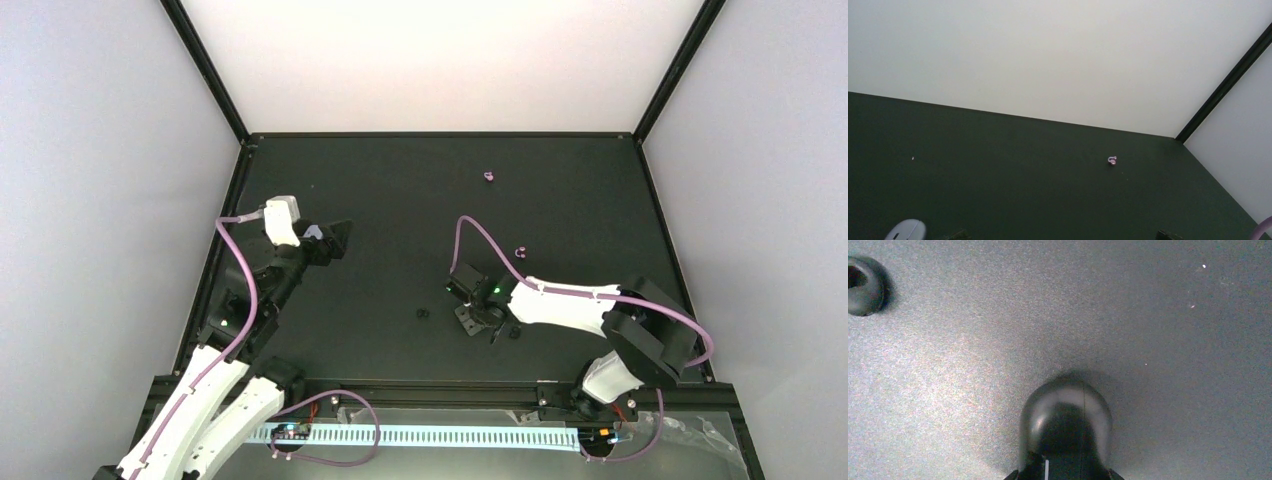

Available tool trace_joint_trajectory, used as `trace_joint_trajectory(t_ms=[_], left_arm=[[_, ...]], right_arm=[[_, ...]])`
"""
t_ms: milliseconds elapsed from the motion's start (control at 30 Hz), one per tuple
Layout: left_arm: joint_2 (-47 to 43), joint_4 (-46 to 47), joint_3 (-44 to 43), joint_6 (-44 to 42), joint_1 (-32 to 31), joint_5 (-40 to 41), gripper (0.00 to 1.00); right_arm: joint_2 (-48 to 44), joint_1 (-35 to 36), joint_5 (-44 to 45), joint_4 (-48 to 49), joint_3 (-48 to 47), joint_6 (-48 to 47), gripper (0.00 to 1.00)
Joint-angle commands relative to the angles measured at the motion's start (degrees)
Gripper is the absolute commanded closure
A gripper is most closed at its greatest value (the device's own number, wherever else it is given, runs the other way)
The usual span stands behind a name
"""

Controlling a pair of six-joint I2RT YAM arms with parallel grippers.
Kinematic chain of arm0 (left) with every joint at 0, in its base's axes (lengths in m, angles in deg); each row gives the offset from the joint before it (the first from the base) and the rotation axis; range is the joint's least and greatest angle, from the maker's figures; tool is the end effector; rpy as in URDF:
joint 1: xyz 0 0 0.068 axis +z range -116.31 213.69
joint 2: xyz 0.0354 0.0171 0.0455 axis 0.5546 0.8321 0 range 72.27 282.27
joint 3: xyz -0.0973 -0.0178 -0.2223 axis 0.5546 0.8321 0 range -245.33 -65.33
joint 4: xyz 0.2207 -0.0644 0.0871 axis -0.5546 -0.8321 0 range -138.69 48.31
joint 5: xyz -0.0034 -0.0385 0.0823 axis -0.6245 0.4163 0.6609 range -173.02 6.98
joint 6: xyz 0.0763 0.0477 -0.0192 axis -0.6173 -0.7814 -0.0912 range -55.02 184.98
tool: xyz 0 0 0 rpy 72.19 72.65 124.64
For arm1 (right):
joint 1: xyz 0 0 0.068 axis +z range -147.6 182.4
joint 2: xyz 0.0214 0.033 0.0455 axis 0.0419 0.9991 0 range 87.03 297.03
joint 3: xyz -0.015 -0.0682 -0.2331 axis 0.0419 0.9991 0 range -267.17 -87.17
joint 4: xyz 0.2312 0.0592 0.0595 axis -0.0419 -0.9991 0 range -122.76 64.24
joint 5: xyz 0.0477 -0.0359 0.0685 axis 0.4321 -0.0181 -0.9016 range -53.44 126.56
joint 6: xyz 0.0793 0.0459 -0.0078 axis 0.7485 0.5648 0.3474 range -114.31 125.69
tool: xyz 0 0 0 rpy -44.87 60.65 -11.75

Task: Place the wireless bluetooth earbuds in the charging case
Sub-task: Pick up the charging case at the center of the board.

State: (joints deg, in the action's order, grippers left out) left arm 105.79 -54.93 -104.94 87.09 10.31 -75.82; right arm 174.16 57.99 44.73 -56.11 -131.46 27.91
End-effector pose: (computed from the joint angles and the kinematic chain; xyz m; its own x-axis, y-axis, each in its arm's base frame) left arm 0.1884 -0.0702 0.3068 -0.2109 -0.3156 -0.9252 0.2160 0.9080 -0.3590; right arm 0.1575 0.2093 0.0864 -0.8008 -0.5067 -0.3193 -0.5299 0.8479 -0.0164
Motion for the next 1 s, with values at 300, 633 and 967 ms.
trace_joint_trajectory(t_ms=[300, 633, 967], left_arm=[[1.0, 0.2, -2.5, 0.6, -0.8, -7.5, 0.01], [8.3, 3.4, -3.9, 3.8, -1.6, -40.0, 0.01], [6.1, 7.7, -1.2, 3.7, -7.3, -46.2, 0.05]], right_arm=[[-19.3, 6.3, 7.5, 1.1, -4.8, -9.8, 0.68], [-28.9, 21.1, 22.5, 2.1, -11.9, -31.5, 0.67], [-25.3, 28.6, 30.5, 1.4, -11.9, -36.8, 0.67]])
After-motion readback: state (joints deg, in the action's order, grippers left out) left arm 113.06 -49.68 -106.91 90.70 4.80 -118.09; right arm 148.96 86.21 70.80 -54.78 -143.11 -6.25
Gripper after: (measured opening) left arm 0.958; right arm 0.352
